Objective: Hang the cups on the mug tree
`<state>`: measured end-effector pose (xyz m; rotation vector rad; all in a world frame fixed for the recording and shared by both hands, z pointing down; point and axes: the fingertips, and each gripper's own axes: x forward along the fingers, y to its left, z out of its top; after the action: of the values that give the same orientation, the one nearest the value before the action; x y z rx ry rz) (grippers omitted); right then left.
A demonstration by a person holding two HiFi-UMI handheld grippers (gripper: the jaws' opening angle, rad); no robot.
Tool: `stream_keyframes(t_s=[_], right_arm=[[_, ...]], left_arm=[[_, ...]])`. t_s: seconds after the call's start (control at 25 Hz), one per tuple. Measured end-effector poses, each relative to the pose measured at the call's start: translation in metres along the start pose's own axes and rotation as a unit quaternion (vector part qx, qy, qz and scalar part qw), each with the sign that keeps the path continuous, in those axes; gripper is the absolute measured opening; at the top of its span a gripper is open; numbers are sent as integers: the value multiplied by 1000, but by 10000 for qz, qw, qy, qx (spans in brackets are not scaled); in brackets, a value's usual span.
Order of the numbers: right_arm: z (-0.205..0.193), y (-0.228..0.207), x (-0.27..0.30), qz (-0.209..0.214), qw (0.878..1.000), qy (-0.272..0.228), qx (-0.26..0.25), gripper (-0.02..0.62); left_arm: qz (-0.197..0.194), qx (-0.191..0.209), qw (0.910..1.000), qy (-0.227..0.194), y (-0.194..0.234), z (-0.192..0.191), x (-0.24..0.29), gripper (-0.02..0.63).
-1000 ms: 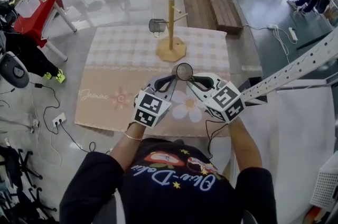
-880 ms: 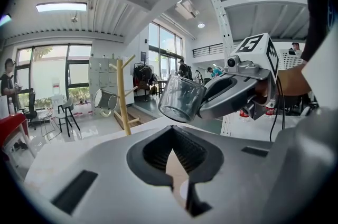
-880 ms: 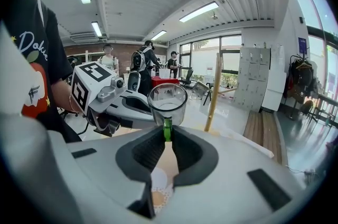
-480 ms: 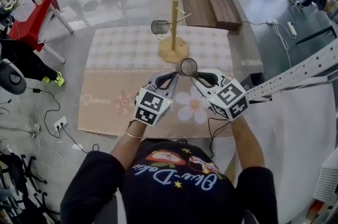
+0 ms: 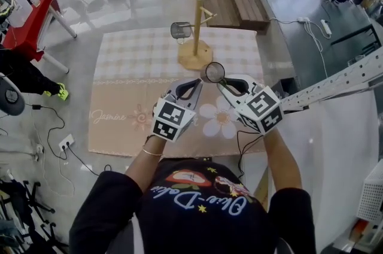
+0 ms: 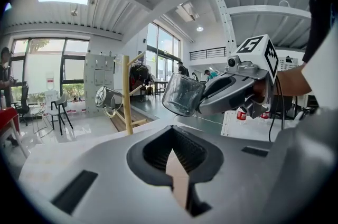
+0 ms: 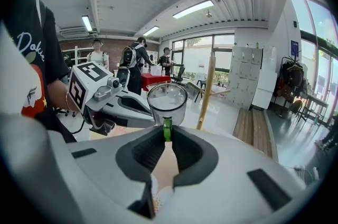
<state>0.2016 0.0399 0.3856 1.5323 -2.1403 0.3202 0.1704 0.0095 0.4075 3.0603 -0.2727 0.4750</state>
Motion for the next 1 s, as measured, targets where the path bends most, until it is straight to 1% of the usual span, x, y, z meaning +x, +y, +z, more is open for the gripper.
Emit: stream_keyframes(t_s=[0.2, 0.44, 0.68, 1.0], right_arm=[[3, -3, 2, -107, 9998, 147, -38, 46], [10, -14, 0, -298, 9986, 397, -161, 46], [8, -30, -2, -656, 9934, 874, -335, 46], [13, -39, 7, -837, 9901, 1060, -374, 46]], left_arm=[[-69, -88, 9999, -67, 8, 1, 2, 3], [-256, -176, 9993, -212, 12, 9, 8, 3], [-410, -203, 9985, -298, 15, 13, 11, 3], [-473, -267, 9975, -449, 30, 21, 19, 3]])
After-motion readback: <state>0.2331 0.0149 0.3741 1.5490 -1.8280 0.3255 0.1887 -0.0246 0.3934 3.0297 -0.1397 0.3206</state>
